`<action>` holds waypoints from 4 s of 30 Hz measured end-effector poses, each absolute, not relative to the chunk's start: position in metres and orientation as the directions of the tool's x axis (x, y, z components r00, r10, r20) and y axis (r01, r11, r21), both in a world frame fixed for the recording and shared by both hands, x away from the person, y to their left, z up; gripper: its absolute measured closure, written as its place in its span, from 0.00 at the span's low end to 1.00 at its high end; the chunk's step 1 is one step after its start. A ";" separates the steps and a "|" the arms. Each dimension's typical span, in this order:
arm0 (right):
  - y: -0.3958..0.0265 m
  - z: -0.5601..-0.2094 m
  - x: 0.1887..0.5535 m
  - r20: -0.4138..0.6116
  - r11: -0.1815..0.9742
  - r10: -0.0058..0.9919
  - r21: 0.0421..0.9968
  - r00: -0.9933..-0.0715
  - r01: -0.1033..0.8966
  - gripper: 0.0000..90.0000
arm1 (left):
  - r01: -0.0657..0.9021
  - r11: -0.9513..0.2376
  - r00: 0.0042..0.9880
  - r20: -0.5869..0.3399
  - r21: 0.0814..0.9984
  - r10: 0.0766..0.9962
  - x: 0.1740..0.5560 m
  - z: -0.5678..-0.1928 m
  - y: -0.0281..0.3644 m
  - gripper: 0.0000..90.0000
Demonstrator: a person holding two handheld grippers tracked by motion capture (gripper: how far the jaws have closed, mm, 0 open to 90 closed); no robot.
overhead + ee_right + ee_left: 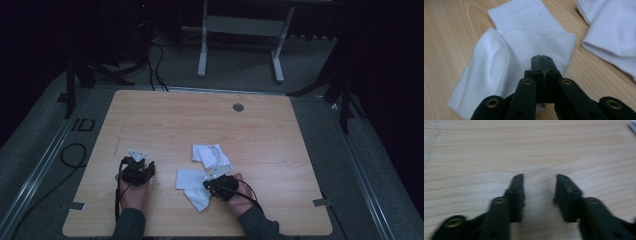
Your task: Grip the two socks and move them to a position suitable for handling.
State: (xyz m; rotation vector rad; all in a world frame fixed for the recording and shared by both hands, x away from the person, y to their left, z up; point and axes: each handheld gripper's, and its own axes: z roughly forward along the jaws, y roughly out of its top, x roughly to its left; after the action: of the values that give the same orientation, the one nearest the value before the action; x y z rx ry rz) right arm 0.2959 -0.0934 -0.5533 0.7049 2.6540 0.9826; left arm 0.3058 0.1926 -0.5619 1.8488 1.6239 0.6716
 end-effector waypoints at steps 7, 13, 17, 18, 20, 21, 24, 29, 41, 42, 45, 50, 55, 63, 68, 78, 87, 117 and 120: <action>-0.088 -0.553 0.300 -0.026 0.652 0.515 0.661 -0.857 0.372 0.99 | 0.657 -0.165 0.280 -0.034 0.735 0.960 0.297 -0.552 0.171 0.99; -0.085 -0.553 0.302 -0.021 0.650 0.520 0.658 -0.854 0.380 0.99 | 0.614 -0.247 0.420 -0.045 0.750 0.906 0.289 -0.548 0.147 1.00; -0.083 -0.553 0.301 -0.023 0.649 0.525 0.657 -0.851 0.383 0.99 | 0.605 -0.297 0.476 -0.037 0.738 0.878 0.288 -0.553 0.132 1.00; -0.084 -0.553 0.302 -0.021 0.648 0.525 0.658 -0.851 0.384 0.99 | 0.611 -0.329 0.502 -0.032 0.720 0.864 0.288 -0.556 0.126 1.00; -0.084 -0.553 0.302 -0.019 0.647 0.526 0.658 -0.850 0.386 0.99 | 0.610 -0.344 0.515 -0.028 0.714 0.857 0.288 -0.558 0.124 1.00; -0.084 -0.553 0.302 -0.019 0.647 0.526 0.658 -0.850 0.386 0.99 | 0.609 -0.346 0.525 -0.036 0.714 0.850 0.289 -0.559 0.124 1.00; -0.084 -0.552 0.302 -0.018 0.651 0.523 0.654 -0.852 0.386 0.96 | 0.618 -0.333 0.519 -0.051 0.712 0.853 0.290 -0.561 0.123 1.00; -0.086 -0.546 0.299 -0.009 0.638 0.524 0.666 -0.852 0.386 0.89 | 0.616 -0.339 0.518 -0.041 0.711 0.855 0.289 -0.561 0.122 1.00; -0.074 -0.538 0.285 0.054 0.646 0.461 0.663 -0.886 0.377 0.68 | 0.611 -0.340 0.521 -0.039 0.715 0.853 0.289 -0.561 0.122 1.00; -0.073 -0.541 0.286 0.063 0.650 0.466 0.652 -0.882 0.390 0.74 | 0.610 -0.340 0.520 -0.039 0.715 0.853 0.289 -0.561 0.122 1.00; -0.072 -0.542 0.284 0.064 0.644 0.473 0.656 -0.879 0.394 0.95 | 0.611 -0.335 0.520 -0.044 0.717 0.853 0.289 -0.562 0.123 1.00; -0.084 -0.522 0.281 0.062 0.590 0.496 0.707 -0.866 0.389 0.97 | 0.611 -0.336 0.522 -0.047 0.717 0.851 0.289 -0.562 0.123 1.00; -0.108 -0.497 0.280 0.039 0.530 0.546 0.758 -0.837 0.381 0.97 | 0.609 -0.341 0.525 -0.041 0.716 0.850 0.289 -0.561 0.123 1.00; -0.170 -0.477 0.290 0.002 0.469 0.665 0.777 -0.747 0.420 0.97 | 0.604 -0.362 0.533 -0.023 0.711 0.846 0.289 -0.561 0.122 1.00; -0.202 -0.482 0.296 0.020 0.432 0.732 0.759 -0.681 0.487 0.97 | 0.601 -0.372 0.539 -0.015 0.708 0.842 0.288 -0.560 0.122 1.00; -0.213 -0.510 0.308 -0.129 0.504 0.803 0.669 -0.582 0.547 0.85 | 0.591 -0.384 0.545 0.000 0.709 0.838 0.288 -0.560 0.121 1.00; -0.192 -0.537 0.316 -0.080 0.538 0.748 0.653 -0.658 0.532 0.91 | 0.541 -0.375 0.548 0.022 0.753 0.836 0.283 -0.554 0.121 0.93; -0.137 -0.510 0.341 -0.019 0.551 0.674 0.679 -0.739 0.485 0.65 | 0.569 -0.284 0.451 -0.003 0.772 0.893 0.287 -0.548 0.145 0.91; -0.129 -0.511 0.361 -0.009 0.543 0.690 0.667 -0.723 0.510 0.64 | 0.573 -0.279 0.443 -0.005 0.770 0.896 0.288 -0.548 0.146 0.91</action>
State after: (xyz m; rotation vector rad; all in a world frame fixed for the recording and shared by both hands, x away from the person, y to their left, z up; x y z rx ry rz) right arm 0.3608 -0.1292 -0.5107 1.0014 2.5113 0.9555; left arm 0.2883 0.1457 -0.5484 1.9775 1.2312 0.5729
